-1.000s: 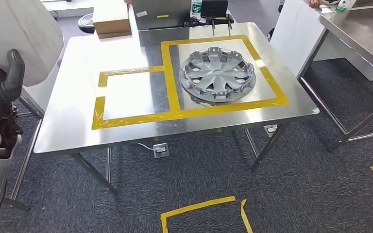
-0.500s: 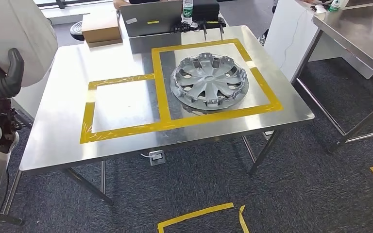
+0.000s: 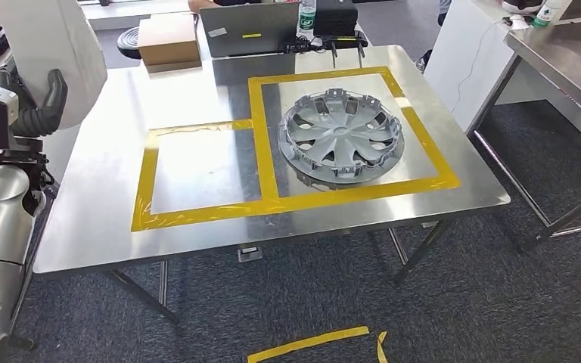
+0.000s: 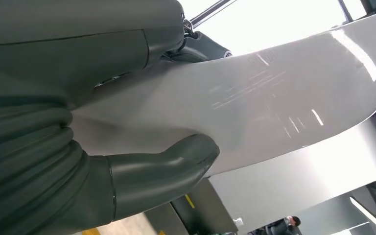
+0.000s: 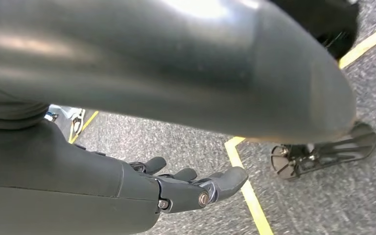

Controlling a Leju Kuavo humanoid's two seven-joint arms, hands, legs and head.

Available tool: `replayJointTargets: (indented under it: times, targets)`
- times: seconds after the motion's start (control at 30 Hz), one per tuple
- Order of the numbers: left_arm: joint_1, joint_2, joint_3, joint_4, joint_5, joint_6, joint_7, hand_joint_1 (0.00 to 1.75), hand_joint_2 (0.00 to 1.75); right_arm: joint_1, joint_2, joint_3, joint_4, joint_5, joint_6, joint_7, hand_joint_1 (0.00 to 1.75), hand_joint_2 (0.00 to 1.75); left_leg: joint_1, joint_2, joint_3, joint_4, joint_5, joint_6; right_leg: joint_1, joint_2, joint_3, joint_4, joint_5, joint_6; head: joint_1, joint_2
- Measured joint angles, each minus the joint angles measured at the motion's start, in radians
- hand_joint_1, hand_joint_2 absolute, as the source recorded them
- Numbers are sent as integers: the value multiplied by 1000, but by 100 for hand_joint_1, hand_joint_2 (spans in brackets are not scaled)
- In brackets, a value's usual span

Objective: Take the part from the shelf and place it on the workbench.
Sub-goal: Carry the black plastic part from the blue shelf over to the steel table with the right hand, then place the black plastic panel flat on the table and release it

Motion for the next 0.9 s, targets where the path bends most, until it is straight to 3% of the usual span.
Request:
replayJointTargets:
  times: [0.17, 0.2, 0.27, 0.3, 0.33, 0.37, 0.4, 0.47, 0.5, 0.57, 0.67, 0.77, 0.9]
  targets:
    - [-102, -66, -38, 175, -64, 1, 2, 175, 175, -5, -1, 1, 0, 2, 1, -1, 0, 0, 0, -2, -1, 16, -27, -26, -3, 0, 27, -34, -6, -24, -2, 0]
    - [-122, -80, -45, 209, -70, 5, 4, 175, 175, -5, -2, 1, 0, 4, 2, -2, 0, 0, 1, 0, -20, 57, -47, -30, -6, -1, 35, -39, -7, -29, -4, 0]
    - [-153, -105, -58, 277, -81, 16, 9, 175, 175, -7, -6, 3, 0, 9, 4, -3, 0, 0, 2, 3, -93, 195, -95, -36, -6, 0, 43, -41, -13, -37, -7, 0]
    - [-161, -116, -63, 307, -84, 21, 11, 175, 175, -7, -7, 5, 0, 11, 5, -3, 0, 0, 3, 3, -132, 256, -109, -38, -6, 2, 48, -41, -18, -38, -8, 0]
    - [-166, -127, -67, 332, -87, 25, 11, 175, 175, -7, -9, 6, 0, 14, 6, -3, 0, 0, 3, 3, -158, 286, -104, -39, -6, 4, 54, -40, -23, -38, -8, 0]
    - [-170, -136, -71, 354, -88, 27, 12, 175, 175, -7, -10, 7, 0, 15, 7, -3, 0, 0, 4, 4, -165, 278, -77, -40, -6, 6, 61, -39, -28, -36, -8, 0]
    - [-176, -145, -75, 373, -90, 28, 12, 175, 175, -6, -10, 9, 0, 17, 7, -3, 0, 0, 5, 4, -151, 226, -33, -39, -6, 8, 69, -38, -35, -33, -8, 0]
    - [-194, -156, -81, 409, -92, 34, 15, 175, 175, -5, -12, 14, 0, 24, 7, -3, 0, 0, 4, 8, -99, 87, 47, -34, -4, 10, 81, -33, -49, -24, -8, 0]
    - [-204, -161, -83, 428, -94, 38, 18, 175, 175, -5, -14, 17, 0, 28, 7, -3, 0, 0, 3, 8, -79, 38, 65, -28, -3, 12, 82, -30, -53, -19, -7, 0]
    - [-215, -170, -84, 465, -95, 48, 27, 175, 175, -7, -20, 23, 0, 37, 7, -2, 0, 0, -1, 6, -65, 6, 63, -16, 0, 14, 79, -27, -56, -13, -7, 0]
    - [-217, -185, -85, 517, -95, 52, 50, 175, 175, -6, -27, 30, 0, 42, 7, -1, 0, 0, -2, 1, -65, 2, 62, -9, 1, 12, 81, -30, -57, -22, -5, 0]
    - [-215, -196, -85, 563, -105, 61, 80, 175, 175, -5, -28, 36, 0, 44, 6, 1, 0, 0, -3, -1, -65, 2, 59, -2, 1, 10, 86, -38, -57, -23, -5, 0]
    - [-201, -203, -87, 606, -144, 94, 125, 175, 175, -5, -28, 46, 0, 57, 14, 5, 0, 0, -5, 0, -64, 2, 57, 2, 0, 10, 89, -44, -54, -13, -5, 0]
